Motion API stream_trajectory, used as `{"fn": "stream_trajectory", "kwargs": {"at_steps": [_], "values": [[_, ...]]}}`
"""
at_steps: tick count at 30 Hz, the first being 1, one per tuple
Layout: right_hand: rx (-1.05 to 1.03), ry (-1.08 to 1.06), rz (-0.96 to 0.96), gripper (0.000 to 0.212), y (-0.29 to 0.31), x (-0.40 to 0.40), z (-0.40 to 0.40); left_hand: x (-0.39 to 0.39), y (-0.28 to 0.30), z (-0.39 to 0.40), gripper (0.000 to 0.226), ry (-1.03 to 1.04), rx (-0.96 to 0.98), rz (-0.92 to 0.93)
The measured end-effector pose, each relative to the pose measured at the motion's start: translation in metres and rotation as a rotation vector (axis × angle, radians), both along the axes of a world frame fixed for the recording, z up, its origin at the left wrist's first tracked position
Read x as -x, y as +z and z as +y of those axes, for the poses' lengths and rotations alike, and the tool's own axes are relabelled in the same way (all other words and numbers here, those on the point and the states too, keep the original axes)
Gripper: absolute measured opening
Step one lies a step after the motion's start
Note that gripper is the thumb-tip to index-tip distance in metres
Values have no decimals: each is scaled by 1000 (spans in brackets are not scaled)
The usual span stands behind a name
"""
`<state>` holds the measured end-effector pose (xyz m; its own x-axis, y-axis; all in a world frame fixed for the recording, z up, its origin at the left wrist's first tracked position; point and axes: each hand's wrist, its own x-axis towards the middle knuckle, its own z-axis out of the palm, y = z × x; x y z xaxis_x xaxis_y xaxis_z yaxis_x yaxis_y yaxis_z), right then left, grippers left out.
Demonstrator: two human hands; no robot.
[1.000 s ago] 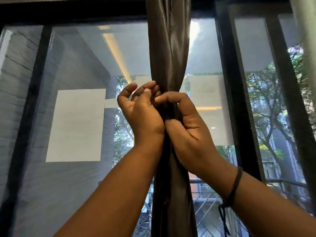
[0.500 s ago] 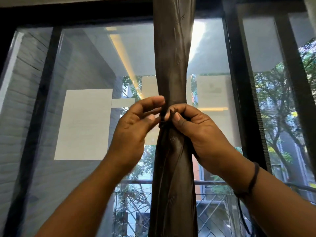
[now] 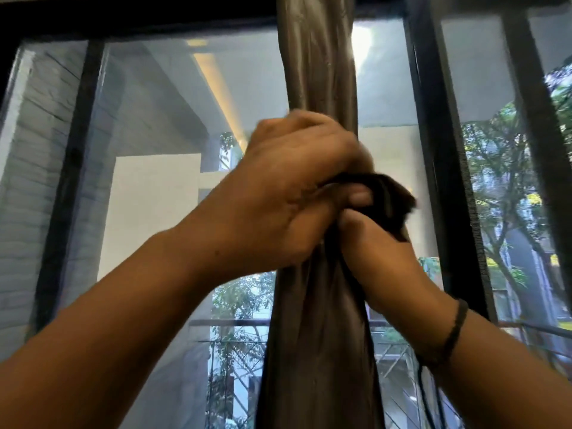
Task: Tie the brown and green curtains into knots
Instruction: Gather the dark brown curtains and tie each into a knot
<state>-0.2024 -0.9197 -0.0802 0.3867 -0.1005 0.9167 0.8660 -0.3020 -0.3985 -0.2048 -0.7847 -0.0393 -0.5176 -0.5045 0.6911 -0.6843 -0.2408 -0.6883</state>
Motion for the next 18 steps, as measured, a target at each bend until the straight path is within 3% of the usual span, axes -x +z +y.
{"fn": "stream_trajectory", "kwargs": {"at_steps": [2, 4, 6, 8, 10, 15, 18], "values": [[104, -276, -129, 23, 3, 1, 7, 6, 4, -16, 10, 30, -71, -10], [290, -479, -226, 29, 3, 9, 15, 7, 12, -21, 12, 38, -91, 129], [355, -602, -187, 21, 2, 15, 14, -2, 20, -18, 7, 65, -45, 217], [444, -533, -23, 26, -5, 22, 9, -13, 23, -14, 7, 82, 24, 238], [482, -513, 20, 18, -3, 38, 2, -22, 20, -13, 6, 36, 75, 263], [149, -378, 319, 4, 31, 59, -26, -41, 12, -18, 5, -73, 201, 453], [473, -585, 307, 20, 28, 64, -21, -48, 7, -30, 6, -36, 260, 463]]}}
